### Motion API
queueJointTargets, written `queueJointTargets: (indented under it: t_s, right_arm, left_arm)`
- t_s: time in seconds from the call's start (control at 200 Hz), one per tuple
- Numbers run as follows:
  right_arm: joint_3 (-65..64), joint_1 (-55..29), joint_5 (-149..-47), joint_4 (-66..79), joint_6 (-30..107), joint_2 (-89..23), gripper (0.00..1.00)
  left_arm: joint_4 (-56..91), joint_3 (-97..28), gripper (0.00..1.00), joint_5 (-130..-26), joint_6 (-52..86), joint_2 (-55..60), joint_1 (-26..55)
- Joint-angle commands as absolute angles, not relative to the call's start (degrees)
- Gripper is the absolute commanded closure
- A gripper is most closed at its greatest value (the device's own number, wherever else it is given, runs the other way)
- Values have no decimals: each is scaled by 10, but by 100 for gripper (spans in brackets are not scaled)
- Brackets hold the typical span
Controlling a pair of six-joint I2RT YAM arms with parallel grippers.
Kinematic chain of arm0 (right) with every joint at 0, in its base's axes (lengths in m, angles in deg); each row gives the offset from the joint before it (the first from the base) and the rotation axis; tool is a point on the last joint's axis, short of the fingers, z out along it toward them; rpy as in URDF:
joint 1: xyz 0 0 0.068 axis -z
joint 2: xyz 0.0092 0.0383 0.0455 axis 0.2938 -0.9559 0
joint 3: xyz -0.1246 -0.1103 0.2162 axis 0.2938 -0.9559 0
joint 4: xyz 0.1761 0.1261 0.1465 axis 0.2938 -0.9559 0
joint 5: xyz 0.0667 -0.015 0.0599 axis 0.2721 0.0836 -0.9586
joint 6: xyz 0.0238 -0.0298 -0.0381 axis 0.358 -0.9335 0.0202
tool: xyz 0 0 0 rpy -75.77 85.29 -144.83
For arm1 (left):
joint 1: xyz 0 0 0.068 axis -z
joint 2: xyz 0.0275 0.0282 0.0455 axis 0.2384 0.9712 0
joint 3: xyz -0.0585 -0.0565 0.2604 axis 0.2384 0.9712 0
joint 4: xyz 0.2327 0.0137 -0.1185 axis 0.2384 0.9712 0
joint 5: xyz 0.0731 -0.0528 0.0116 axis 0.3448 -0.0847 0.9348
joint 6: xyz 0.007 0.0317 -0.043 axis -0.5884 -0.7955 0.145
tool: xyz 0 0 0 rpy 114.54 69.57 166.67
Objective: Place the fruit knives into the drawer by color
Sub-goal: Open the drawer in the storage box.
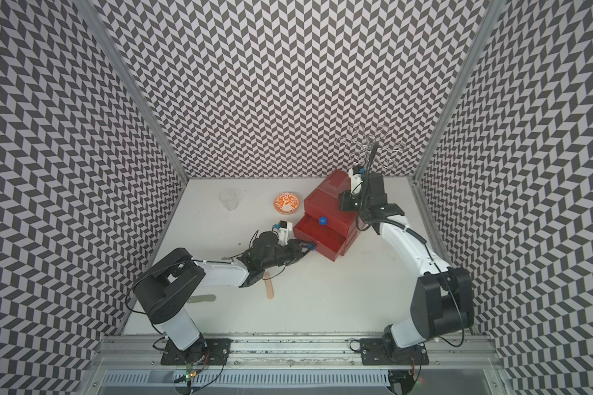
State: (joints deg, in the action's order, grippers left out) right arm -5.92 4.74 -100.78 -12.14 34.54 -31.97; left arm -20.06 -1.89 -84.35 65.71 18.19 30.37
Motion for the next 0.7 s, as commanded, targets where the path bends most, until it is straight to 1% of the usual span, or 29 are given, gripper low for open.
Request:
queueJointTargets:
  t_s: [0.0,0.06,0.18,0.22,0.696]
  right_arm:
    - [-91,48,-982,-260,345,-361,99]
    - [-90,48,-982,-260,345,-363,99]
    - [-87,48,-987,-259,346,-365,99]
    - [-86,48,-987,-259,346,-366,99]
    - [-84,48,-987,-256,341,-365,99]
  left_arm:
    - [-161,-15,71,-837,648,165,310]
    - [-148,-18,67,-833,645,161,310]
    - [-122,-25,66,-831,640,155,313]
    - [-114,-27,63,-832,639,155,313]
    - [-26,-55,61,-840,617,151,321]
